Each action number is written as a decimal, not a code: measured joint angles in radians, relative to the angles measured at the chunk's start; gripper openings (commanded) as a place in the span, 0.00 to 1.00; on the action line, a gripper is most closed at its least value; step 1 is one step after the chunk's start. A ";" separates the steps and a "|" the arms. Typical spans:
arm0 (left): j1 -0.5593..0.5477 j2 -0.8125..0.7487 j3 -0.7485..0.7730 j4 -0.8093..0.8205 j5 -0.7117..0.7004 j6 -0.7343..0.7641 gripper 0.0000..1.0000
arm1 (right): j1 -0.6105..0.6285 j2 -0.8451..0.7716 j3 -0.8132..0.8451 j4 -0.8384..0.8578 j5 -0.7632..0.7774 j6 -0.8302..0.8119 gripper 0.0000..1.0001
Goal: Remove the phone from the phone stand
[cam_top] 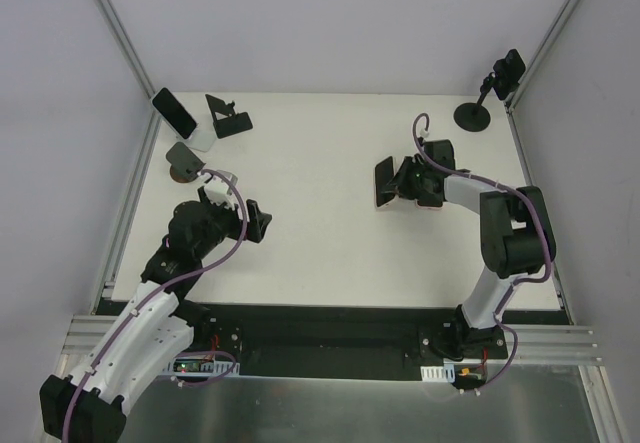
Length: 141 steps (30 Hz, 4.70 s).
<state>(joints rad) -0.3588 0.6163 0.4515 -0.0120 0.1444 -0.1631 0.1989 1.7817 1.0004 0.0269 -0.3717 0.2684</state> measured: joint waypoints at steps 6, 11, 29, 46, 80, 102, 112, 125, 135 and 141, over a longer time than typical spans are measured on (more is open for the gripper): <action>0.000 0.013 0.000 0.000 0.002 0.000 0.99 | -0.013 0.015 -0.014 0.048 -0.021 -0.011 0.28; 0.000 0.013 0.000 0.000 0.002 0.000 0.99 | -0.022 0.026 -0.044 0.067 -0.007 -0.012 0.42; 0.000 0.023 0.000 0.000 0.002 0.000 0.99 | -0.027 -0.036 -0.072 0.055 0.049 -0.020 0.78; 0.000 0.023 0.000 0.000 -0.008 -0.005 0.99 | -0.018 -0.147 -0.067 -0.196 0.183 -0.066 0.96; 0.493 0.754 0.715 -0.033 -0.024 -0.054 0.99 | 0.003 -1.176 -0.245 -0.341 0.309 -0.323 0.96; 0.832 1.428 1.265 0.089 0.457 -0.078 0.75 | 0.003 -1.132 -0.255 -0.414 0.235 -0.284 0.96; 0.832 1.556 1.348 0.138 0.534 -0.116 0.61 | 0.003 -1.064 -0.186 -0.429 0.237 -0.283 0.96; 0.832 1.638 1.403 0.204 0.574 -0.182 0.28 | 0.003 -1.036 -0.134 -0.467 0.237 -0.283 0.96; 0.832 1.638 1.410 0.235 0.606 -0.187 0.00 | 0.003 -1.007 -0.134 -0.467 0.233 -0.265 0.96; 0.832 1.620 1.389 0.241 0.606 -0.187 0.00 | 0.003 -0.992 -0.134 -0.465 0.226 -0.263 0.96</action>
<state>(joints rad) 0.4728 2.2360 1.8404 0.2287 0.7502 -0.3500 0.2020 0.7895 0.8665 -0.4381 -0.1455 0.0051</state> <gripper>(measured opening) 0.095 0.962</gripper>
